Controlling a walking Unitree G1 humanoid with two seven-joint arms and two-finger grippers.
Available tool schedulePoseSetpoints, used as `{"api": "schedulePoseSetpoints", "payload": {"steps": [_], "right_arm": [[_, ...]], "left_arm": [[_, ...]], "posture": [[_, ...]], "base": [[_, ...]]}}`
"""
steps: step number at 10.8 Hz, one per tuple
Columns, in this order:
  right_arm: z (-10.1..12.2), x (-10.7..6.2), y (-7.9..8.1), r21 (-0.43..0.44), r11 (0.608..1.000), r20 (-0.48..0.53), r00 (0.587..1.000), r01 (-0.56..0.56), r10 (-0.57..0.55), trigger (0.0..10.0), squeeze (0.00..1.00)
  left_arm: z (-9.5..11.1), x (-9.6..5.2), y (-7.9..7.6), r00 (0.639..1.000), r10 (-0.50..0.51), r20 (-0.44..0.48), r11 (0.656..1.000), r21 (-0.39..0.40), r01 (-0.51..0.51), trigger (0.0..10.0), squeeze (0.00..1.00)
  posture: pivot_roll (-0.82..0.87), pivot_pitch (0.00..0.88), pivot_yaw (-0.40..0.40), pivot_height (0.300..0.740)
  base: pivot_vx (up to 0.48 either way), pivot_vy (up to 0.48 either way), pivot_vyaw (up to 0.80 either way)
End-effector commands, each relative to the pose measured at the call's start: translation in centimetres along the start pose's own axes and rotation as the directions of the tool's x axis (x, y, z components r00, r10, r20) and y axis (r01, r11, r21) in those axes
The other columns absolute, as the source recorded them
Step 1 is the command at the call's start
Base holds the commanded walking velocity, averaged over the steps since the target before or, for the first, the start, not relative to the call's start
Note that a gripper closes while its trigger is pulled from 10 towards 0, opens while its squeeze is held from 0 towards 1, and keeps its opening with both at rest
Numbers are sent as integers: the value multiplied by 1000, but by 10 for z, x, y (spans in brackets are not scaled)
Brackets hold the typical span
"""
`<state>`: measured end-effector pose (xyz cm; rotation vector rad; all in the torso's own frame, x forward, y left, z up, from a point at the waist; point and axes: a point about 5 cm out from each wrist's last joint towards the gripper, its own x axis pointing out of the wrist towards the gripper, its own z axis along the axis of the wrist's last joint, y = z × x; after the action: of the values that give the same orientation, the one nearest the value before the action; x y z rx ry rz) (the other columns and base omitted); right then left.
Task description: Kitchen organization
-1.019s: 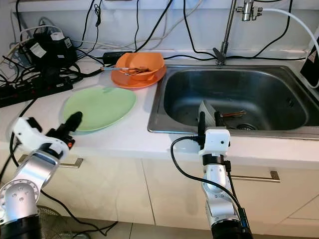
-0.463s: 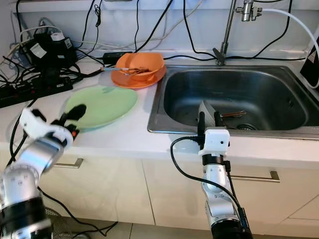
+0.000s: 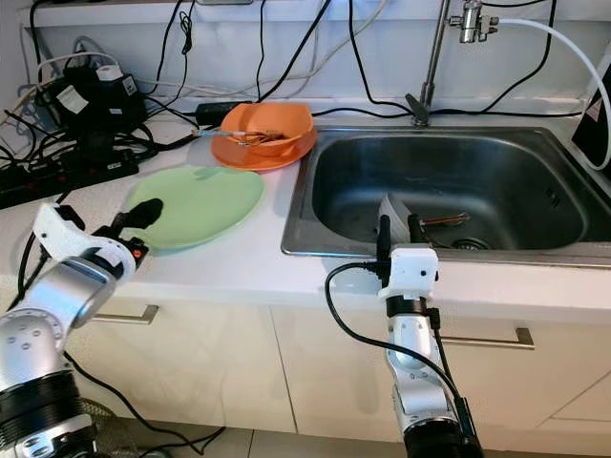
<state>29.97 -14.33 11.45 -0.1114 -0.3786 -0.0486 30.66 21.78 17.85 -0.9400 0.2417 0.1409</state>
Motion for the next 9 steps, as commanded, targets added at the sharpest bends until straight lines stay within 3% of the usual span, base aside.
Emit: {"api": "schedulePoseSetpoints", "payload": {"steps": [1, 5, 9], "right_arm": [[0, 4, 3, 12, 1000, -7, 1000, -10, 10, 10000, 0], [-1, 3, 5, 15, 1000, -11, 1000, -21, 21, 10000, 0], [-2, 1, 4, 12, 1000, -12, 1000, -17, 17, 10000, 0]], "left_arm": [[2, -5, 2, 1000, 31, 4, 1000, 4, -31, 10000, 0], [-4, -10, 4, 996, 78, -52, 996, -32, -79, 10000, 0], [-17, 3, 1, 987, 113, -118, 990, -70, -122, 10000, 0]], "posture": [[82, 0, 93, 740], [90, 0, 94, 740], [70, 0, 101, 740]], "base": [[0, 0, 0], [0, 0, 0], [0, 0, 0]]}}
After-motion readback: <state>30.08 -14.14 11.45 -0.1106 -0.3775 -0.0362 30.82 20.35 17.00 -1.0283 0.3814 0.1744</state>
